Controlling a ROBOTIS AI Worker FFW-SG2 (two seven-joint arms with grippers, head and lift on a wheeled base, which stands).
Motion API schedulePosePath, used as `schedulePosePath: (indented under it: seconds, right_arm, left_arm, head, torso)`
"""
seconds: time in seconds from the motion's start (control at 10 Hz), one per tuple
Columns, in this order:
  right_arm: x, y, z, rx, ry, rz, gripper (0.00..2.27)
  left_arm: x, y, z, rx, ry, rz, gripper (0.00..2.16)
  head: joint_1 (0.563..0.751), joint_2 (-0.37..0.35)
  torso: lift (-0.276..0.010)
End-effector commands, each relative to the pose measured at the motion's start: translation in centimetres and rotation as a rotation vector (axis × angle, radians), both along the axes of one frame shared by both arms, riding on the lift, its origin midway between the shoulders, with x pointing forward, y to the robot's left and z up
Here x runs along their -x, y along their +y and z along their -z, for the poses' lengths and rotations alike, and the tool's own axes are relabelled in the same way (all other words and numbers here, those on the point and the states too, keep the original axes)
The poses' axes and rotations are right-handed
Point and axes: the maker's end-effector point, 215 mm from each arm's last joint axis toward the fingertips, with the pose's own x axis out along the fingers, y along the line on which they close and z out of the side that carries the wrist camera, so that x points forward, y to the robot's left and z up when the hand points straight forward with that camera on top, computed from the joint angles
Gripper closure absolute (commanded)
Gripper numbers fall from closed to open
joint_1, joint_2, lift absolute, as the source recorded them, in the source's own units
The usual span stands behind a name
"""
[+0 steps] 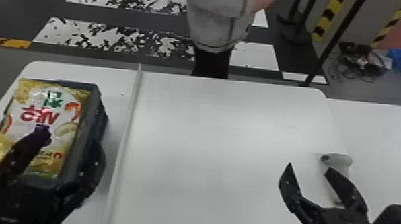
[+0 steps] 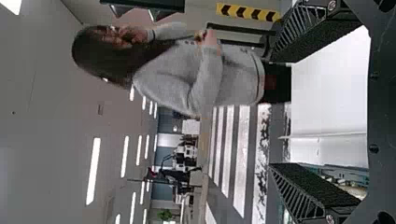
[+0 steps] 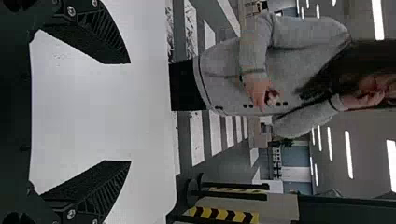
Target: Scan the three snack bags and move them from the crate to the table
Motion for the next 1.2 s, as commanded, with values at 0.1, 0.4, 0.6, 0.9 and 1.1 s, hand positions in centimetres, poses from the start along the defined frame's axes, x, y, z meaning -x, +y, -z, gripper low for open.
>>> schedulePosePath:
  seconds: [0.1, 0.4, 0.6, 0.9, 1.1]
  right_arm:
    - [0.3, 0.6, 0.3, -0.004, 0.007, -0.011, 0.12]
    - [0.5, 1.3, 1.2, 0.008, 0.023, -0.046, 0.12]
    - [0.5, 1.4, 1.8, 0.020, 0.034, -0.064, 0.12]
    - [0.0, 2.2, 2.7, 0.019, 0.042, -0.097, 0.12]
    - [0.1, 2.9, 3.1, 0.014, 0.048, -0.109, 0.12]
  left_arm:
    - [-2.5, 1.9, 1.5, -0.027, 0.069, -0.076, 0.09]
    - [-6.4, 5.0, 3.5, -0.047, 0.177, -0.156, 0.09]
    - [-7.8, 7.8, 3.8, -0.057, 0.213, -0.239, 0.08]
    - [-8.6, 12.7, 6.9, -0.059, 0.312, -0.335, 0.08]
    - [-10.1, 14.5, 9.6, -0.040, 0.376, -0.354, 0.09]
  head:
    - [0.695, -0.027]
    - [0.695, 0.026]
    - [0.695, 0.071]
    - [0.695, 0.139]
    - [0.695, 0.194]
  torso:
    - [-0.062]
    - [-0.062]
    - [-0.062]
    - [-0.062]
    - [-0.062]
